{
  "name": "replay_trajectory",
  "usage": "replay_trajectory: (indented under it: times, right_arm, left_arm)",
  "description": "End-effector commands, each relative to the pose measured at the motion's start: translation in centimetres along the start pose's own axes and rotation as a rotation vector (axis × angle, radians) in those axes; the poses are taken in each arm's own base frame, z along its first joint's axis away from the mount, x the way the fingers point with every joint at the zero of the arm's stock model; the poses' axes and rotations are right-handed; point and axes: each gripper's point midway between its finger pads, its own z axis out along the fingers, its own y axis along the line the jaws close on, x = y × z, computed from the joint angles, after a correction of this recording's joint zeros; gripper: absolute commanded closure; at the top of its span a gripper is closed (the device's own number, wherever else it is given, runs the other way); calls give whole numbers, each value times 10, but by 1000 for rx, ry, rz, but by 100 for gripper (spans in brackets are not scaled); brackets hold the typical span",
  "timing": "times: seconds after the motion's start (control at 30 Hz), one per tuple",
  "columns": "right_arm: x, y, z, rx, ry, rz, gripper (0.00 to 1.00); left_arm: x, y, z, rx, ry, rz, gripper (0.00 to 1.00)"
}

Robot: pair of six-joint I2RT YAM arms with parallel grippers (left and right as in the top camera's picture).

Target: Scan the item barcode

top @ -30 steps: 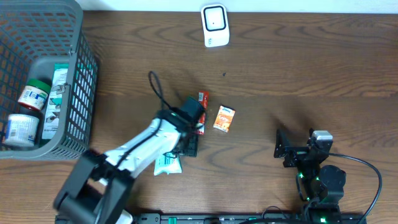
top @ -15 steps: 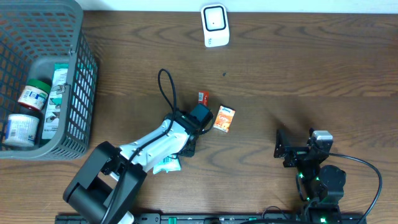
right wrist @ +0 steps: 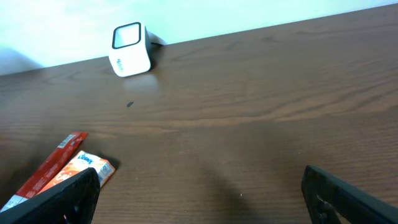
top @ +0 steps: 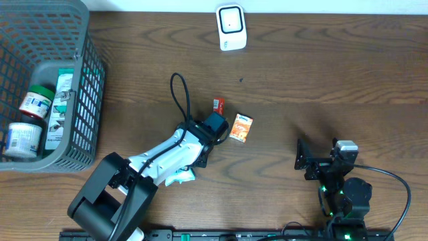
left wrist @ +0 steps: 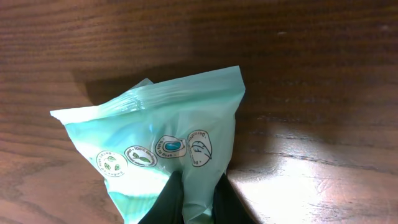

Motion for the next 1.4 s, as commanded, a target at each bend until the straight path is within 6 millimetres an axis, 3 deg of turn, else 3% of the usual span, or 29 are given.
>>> replay_trajectory:
  times: [0.0, 0.13, 0.23, 0.4, 0.6, 0.77, 1.0, 1.1, 1.2, 1.37]
  right_arm:
    - [0, -2, 0, 3, 0, 17, 1]
    - [0, -2, 0, 3, 0, 17, 1]
    - [-1, 1, 0, -9, -2, 17, 1]
    - [-2, 8, -1, -51, 4, 16, 1]
    - [-2, 8, -1, -49, 5, 16, 1]
    - [-2, 8, -1, -49, 6, 16, 1]
    - [-1, 9, -1, -53, 7, 17, 1]
    - [-2, 25, -3, -142, 22, 14, 1]
    - [-16, 36, -11, -176, 49, -7, 1]
    - [-55, 41, -30, -122, 166, -41, 1]
  left_arm:
    - [14, -25, 4, 145, 85, 97, 93]
    - [-13, -54, -37, 355, -25, 71, 93]
    - [-21, -79, -57, 547, -38, 59, 93]
    - [-30, -87, -76, 755, -9, 11, 93]
    - [-45, -62, -103, 879, -41, -80, 93]
    - [-42, -40, -116, 929, -35, -123, 93]
    - [-20, -14, -73, 778, 29, -159, 93]
    - [-17, 2, -60, 659, 25, -174, 93]
    - [-23, 16, -64, 595, -32, -196, 93]
    - [-44, 45, -91, 493, -187, -280, 90]
